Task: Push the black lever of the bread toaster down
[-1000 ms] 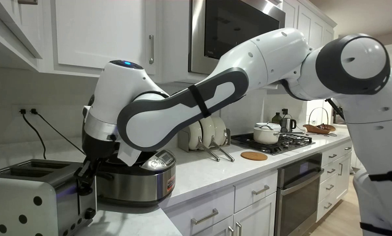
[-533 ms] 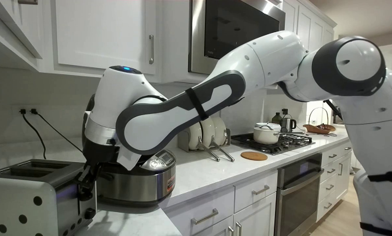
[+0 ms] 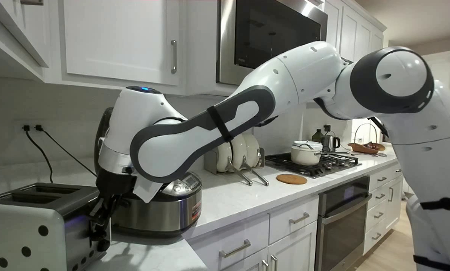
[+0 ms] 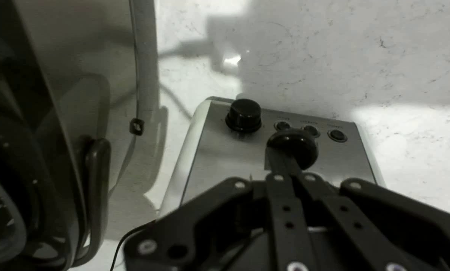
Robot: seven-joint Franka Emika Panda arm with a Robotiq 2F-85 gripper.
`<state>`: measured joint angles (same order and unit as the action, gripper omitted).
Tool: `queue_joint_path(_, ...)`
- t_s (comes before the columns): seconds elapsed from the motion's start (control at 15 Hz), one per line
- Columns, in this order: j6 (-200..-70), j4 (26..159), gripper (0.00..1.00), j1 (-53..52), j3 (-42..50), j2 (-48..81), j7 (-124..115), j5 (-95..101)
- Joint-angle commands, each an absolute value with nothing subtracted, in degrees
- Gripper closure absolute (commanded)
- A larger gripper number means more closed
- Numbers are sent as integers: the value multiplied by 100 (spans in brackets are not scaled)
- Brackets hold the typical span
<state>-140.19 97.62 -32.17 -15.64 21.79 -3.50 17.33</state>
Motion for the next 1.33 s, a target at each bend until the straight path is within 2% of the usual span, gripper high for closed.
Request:
queue_joint_path(0.0, -13853, 9691, 100, -3139, -1662, 2345, -220, 1562)
queue_joint_path(1.27, -13830, 9723, 100, -3159, -1706, 2636, -174, 1458)
